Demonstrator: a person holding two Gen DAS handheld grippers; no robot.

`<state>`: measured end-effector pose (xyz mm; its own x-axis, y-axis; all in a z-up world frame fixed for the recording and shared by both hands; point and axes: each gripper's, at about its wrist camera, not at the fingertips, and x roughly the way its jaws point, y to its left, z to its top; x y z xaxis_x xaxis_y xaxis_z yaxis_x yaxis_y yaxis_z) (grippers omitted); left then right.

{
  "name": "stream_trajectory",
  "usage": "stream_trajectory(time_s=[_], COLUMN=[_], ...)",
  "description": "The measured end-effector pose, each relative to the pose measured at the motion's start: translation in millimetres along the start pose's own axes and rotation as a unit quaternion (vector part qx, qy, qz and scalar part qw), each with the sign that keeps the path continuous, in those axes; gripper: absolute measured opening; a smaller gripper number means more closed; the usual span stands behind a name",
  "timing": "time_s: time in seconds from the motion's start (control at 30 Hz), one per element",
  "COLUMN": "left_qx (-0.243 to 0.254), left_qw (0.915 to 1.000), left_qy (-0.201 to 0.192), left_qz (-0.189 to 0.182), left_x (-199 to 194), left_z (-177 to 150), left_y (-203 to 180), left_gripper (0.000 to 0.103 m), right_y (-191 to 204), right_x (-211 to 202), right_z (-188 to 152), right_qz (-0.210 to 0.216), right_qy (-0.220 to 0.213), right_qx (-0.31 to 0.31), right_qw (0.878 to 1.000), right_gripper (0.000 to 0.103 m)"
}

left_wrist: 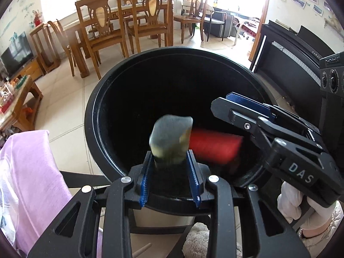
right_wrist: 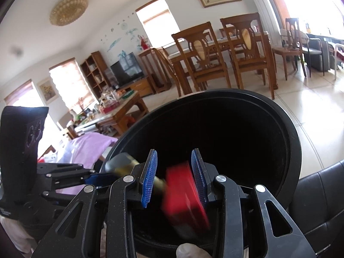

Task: Collect trash
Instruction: 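Move both tools back from the bin to the table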

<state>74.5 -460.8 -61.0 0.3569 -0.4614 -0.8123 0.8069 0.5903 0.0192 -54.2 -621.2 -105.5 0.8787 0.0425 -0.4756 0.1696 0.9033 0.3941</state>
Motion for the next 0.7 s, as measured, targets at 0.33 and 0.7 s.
stream_trajectory(time_s=[0.33,0.7], left_qx=[0.014,-0.027], left_qw=[0.9982,0.9908], left_qy=[-0.053,-0.127], left_qz=[0.023,0.038], left_x=[-31.7,-105.6], left_z=[-15.7,-62.3], left_y=[-3.3,38.8], left_gripper=[0.095,0.095], right_y=[7.3,61.6], right_x=[-12.0,-31.5], right_z=[1.8,11.3], right_qz=[0.012,0.019], right_qy=[-0.008,-0.024], right_qx=[0.012,-0.022], right_qw=[1.0,0.999], right_gripper=[0.059,0.07])
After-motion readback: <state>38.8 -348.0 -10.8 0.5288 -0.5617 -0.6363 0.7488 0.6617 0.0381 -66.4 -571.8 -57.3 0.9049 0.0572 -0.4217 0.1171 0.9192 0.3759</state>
